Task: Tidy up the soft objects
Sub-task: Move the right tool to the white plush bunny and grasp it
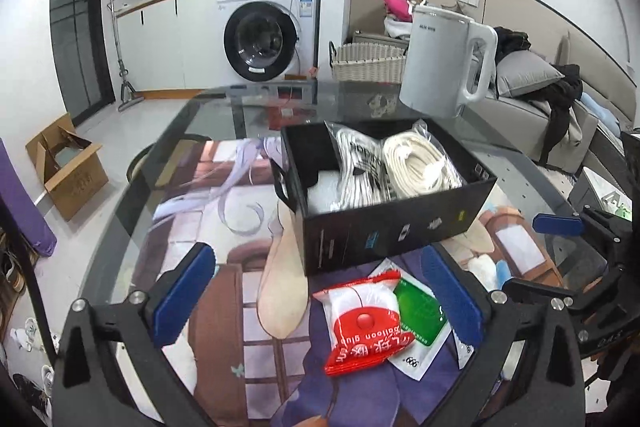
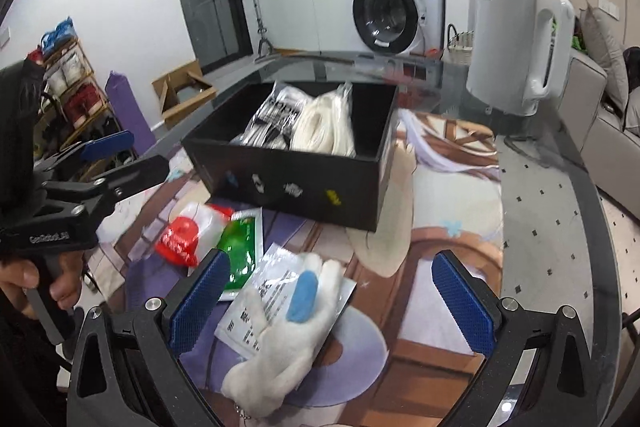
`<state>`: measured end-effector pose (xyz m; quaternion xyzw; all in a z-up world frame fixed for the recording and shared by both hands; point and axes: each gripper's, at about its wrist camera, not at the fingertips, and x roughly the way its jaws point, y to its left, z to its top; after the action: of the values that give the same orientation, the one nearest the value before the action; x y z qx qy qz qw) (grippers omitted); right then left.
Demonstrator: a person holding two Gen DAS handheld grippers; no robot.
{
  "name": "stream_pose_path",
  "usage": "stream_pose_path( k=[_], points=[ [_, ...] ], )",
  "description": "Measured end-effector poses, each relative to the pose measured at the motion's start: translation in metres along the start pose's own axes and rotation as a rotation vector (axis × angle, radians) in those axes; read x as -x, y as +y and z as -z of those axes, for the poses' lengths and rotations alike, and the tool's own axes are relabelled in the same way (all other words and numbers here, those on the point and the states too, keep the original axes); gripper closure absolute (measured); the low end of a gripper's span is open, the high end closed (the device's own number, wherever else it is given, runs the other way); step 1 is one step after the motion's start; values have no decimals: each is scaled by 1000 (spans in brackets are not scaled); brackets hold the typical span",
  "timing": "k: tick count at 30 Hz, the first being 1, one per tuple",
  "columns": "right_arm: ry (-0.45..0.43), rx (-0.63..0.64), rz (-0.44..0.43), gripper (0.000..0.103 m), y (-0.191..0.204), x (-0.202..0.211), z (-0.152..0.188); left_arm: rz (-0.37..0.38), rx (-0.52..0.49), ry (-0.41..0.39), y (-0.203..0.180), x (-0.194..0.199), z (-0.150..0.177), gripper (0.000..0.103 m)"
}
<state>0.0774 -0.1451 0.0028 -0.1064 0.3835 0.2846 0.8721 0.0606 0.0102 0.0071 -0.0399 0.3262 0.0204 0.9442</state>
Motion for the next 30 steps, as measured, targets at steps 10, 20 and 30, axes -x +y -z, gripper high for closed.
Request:
stream_pose_path(
  k=[10, 20, 30],
  points=[
    [120, 58, -19, 1, 4, -24, 19, 11, -25, 41, -5, -10, 5, 0],
    [184, 101, -37, 1, 3, -33, 29, 20, -48, 70, -9, -16, 9, 0],
    [205, 116, -24, 1, -5, -28, 31, 24, -58, 79, -10, -16, 10, 0]
  ],
)
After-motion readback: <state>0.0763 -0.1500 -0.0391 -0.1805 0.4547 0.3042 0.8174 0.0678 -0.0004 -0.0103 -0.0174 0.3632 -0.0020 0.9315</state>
